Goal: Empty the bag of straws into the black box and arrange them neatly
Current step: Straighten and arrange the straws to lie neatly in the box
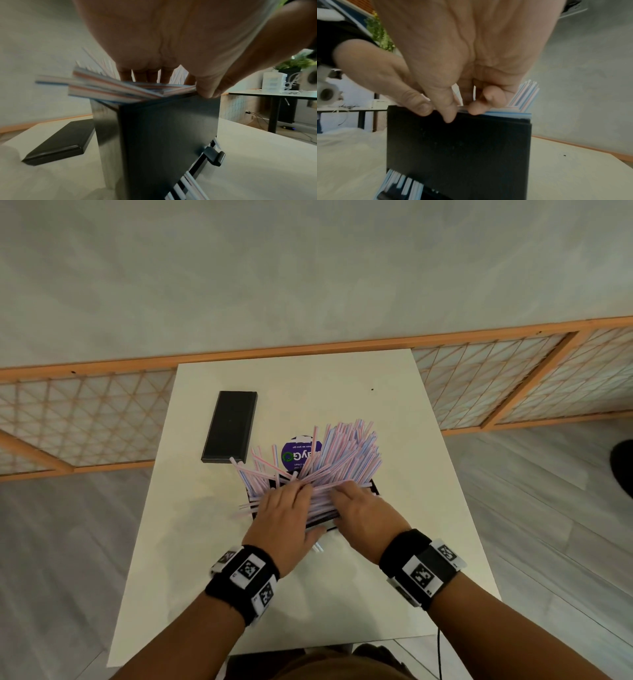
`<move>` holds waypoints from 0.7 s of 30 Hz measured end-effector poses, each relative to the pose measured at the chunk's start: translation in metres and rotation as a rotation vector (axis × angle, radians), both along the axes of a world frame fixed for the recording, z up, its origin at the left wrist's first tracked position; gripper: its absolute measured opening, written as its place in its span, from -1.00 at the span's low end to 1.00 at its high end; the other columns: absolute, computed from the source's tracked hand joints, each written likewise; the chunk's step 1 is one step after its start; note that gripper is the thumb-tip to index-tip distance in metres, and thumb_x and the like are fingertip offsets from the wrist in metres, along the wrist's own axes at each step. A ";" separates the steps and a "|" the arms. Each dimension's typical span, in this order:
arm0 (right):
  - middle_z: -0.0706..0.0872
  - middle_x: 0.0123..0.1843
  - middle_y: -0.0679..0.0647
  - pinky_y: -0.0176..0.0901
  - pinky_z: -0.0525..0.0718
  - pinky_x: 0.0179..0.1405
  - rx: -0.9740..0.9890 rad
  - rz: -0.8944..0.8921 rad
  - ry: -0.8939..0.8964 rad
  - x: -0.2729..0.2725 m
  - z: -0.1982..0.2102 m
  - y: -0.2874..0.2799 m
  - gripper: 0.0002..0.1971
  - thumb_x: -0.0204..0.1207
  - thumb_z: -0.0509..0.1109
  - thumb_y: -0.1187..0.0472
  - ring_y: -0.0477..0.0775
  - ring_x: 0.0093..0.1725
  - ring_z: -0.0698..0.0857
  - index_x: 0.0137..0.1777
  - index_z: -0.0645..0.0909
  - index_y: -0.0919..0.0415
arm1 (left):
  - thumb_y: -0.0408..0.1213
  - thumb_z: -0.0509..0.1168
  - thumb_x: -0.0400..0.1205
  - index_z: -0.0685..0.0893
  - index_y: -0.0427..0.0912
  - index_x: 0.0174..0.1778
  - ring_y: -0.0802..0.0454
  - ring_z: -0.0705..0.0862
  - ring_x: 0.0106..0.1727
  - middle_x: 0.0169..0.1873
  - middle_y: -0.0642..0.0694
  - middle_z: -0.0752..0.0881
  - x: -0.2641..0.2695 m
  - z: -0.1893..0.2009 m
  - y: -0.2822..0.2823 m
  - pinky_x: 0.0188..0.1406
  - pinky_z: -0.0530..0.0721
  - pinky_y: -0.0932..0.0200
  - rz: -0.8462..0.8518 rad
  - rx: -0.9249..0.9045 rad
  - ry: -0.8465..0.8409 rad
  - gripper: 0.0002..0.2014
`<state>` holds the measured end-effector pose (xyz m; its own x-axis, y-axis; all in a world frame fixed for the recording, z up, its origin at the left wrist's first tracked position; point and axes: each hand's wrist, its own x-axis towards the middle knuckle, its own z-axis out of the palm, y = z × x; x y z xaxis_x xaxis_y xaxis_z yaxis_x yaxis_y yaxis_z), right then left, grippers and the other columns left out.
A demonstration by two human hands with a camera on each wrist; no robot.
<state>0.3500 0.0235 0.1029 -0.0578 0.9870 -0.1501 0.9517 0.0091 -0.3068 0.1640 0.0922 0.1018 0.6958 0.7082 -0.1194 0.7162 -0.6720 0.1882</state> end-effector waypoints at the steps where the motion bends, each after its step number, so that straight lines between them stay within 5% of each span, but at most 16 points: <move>1: 0.60 0.17 0.12 0.10 0.73 0.02 -0.029 0.029 -0.032 -0.003 -0.004 0.000 -0.71 0.56 0.30 0.25 0.21 -0.01 0.68 0.27 0.58 0.18 | 0.28 0.15 0.63 0.34 -0.09 0.67 -0.14 0.39 0.62 0.61 -0.10 0.42 0.000 -0.002 0.002 0.67 0.33 -0.16 0.017 -0.016 0.004 -0.24; 5: 0.61 0.11 0.15 0.05 0.71 -0.05 -0.070 0.053 -0.040 -0.007 0.002 0.005 -0.74 0.55 0.30 0.31 0.21 -0.10 0.69 0.22 0.62 0.20 | 0.20 0.12 0.68 0.39 -0.09 0.61 -0.15 0.42 0.56 0.57 -0.10 0.42 -0.003 -0.013 0.003 0.62 0.40 -0.15 0.029 -0.073 0.012 -0.36; 10: 0.69 0.32 0.18 0.12 0.71 0.22 -0.152 0.097 -0.084 -0.013 0.004 0.020 -0.56 0.53 0.31 0.22 0.26 0.22 0.71 0.42 0.57 0.24 | 0.16 0.18 0.72 0.38 -0.13 0.61 -0.11 0.48 0.50 0.46 -0.11 0.51 0.000 -0.021 -0.001 0.58 0.42 -0.05 0.040 -0.087 -0.009 -0.39; 14: 0.78 0.15 0.14 0.13 0.79 0.05 -0.194 0.074 -0.073 -0.017 0.007 0.035 -0.66 0.55 0.40 0.15 0.25 0.10 0.77 0.31 0.58 0.16 | 0.20 0.24 0.68 0.29 -0.18 0.70 -0.12 0.48 0.53 0.52 -0.14 0.52 -0.001 -0.020 0.003 0.65 0.36 -0.08 0.031 -0.084 -0.041 -0.25; 21: 0.78 0.15 0.05 0.03 0.74 0.15 -0.298 0.129 -0.040 -0.018 0.009 0.050 -0.45 0.42 0.58 0.05 0.19 0.10 0.75 0.40 0.55 0.02 | 0.28 0.29 0.62 0.15 -0.11 0.76 -0.10 0.43 0.58 0.58 -0.08 0.46 -0.005 -0.019 0.012 0.68 0.33 -0.10 0.027 -0.133 -0.033 -0.11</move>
<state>0.3319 0.0731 0.1123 -0.1677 0.8841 -0.4362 0.9600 0.0459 -0.2762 0.1589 0.1044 0.0831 0.6819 0.7061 -0.1906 0.7255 -0.6201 0.2984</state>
